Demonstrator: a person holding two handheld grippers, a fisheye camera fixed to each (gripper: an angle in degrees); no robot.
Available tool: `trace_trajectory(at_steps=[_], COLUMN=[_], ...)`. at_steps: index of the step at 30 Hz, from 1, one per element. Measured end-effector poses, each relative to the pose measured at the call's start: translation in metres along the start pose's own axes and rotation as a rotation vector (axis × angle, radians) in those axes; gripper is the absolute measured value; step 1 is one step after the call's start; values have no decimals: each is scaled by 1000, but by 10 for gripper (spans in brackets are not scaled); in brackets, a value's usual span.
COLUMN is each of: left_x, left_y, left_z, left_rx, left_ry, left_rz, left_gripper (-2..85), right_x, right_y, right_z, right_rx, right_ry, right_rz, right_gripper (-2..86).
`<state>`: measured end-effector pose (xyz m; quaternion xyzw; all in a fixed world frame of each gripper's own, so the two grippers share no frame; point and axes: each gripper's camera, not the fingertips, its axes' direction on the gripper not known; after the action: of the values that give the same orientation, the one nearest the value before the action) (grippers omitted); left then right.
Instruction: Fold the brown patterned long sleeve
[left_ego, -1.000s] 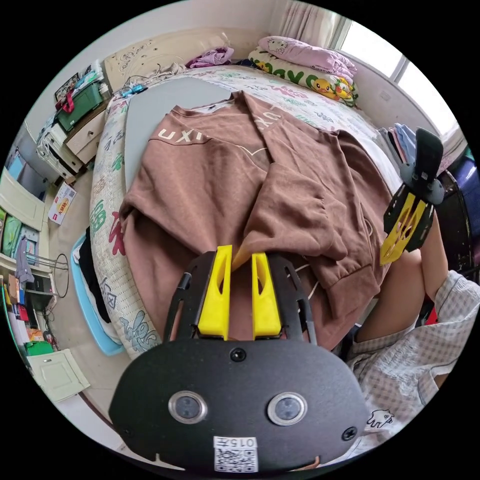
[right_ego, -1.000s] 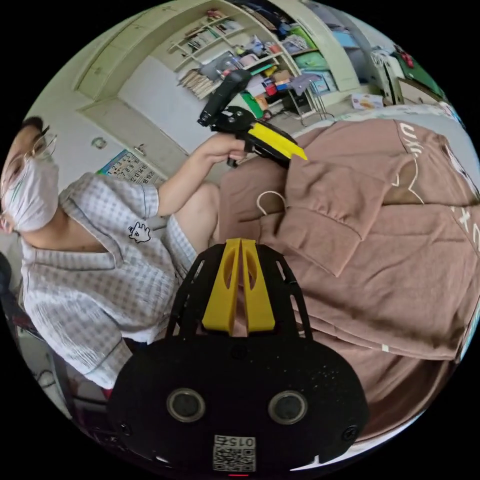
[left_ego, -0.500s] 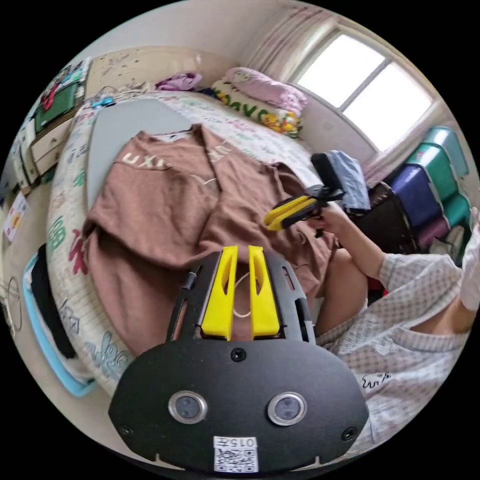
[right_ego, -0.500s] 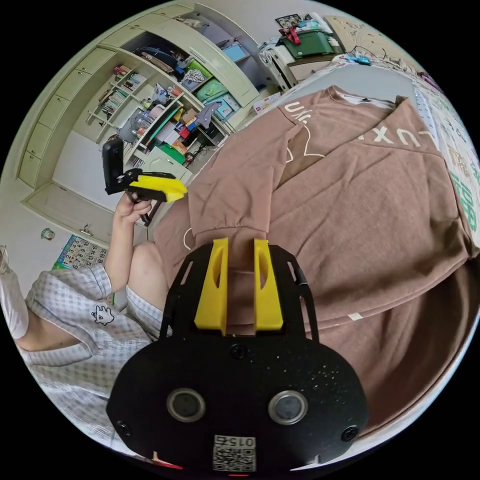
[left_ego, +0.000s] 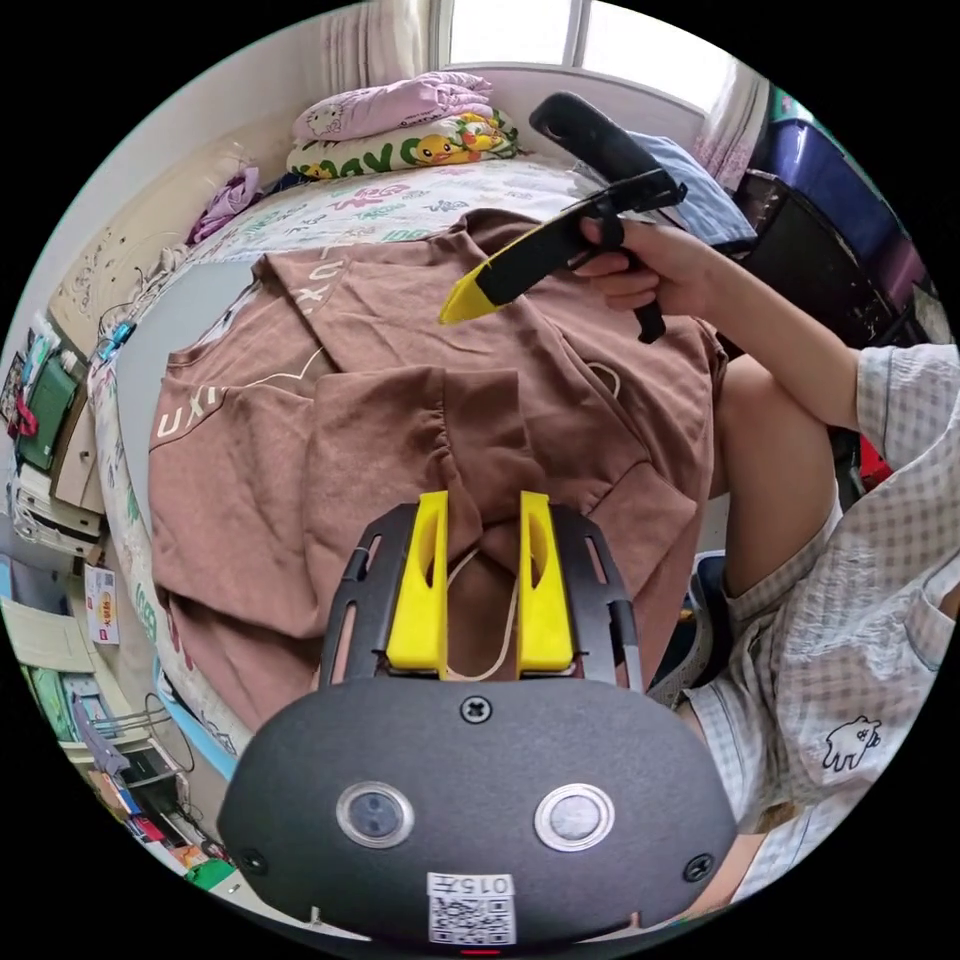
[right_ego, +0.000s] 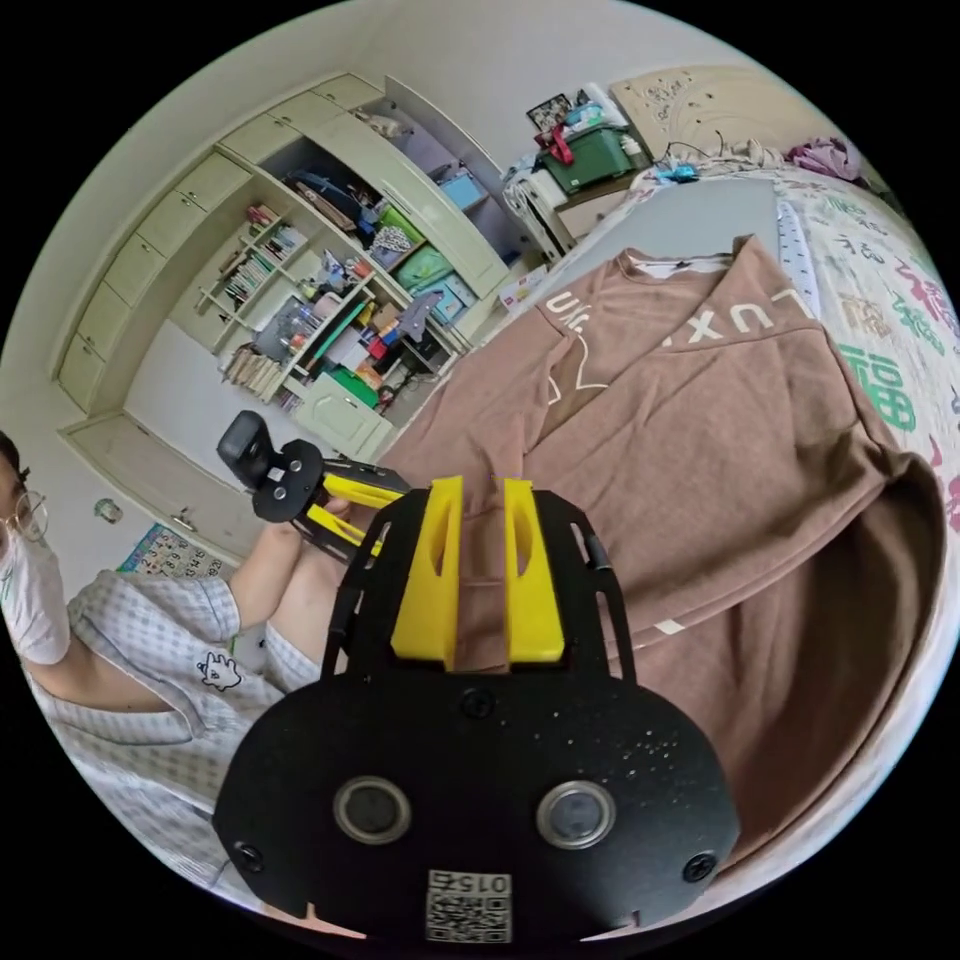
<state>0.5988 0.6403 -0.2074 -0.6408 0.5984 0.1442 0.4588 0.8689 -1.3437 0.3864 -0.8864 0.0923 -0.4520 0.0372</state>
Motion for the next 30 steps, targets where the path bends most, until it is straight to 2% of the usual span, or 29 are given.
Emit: trace_trajectory(at_steps=[5, 9, 16, 19, 23, 26, 30], left_x=[-5, -16, -34, -33, -36, -37, -38], left_y=[9, 23, 51, 55, 51, 48, 49], left_z=[0, -11, -45, -51, -41, -31, -28], left_rx=[-3, 47, 263, 327, 272, 187, 147], left_ry=[5, 40, 198, 236, 263, 256, 248], left_rz=[-9, -26, -13, 25, 41, 75, 110], left_gripper=[79, 40, 23, 23, 24, 25, 26], right_x=[8, 4, -12, -25, -25, -6, 9], right_y=[-3, -2, 21, 39, 66, 85, 118], right_z=[44, 58, -8, -33, -24, 17, 38], right_rx=[-125, -173, 34, 58, -29, -182, -258], right_ry=[-2, 127, 12, 11, 141, 225, 224], right_rz=[38, 8, -24, -65, -75, -59, -70], right_gripper=[81, 19, 1, -1, -3, -5, -8])
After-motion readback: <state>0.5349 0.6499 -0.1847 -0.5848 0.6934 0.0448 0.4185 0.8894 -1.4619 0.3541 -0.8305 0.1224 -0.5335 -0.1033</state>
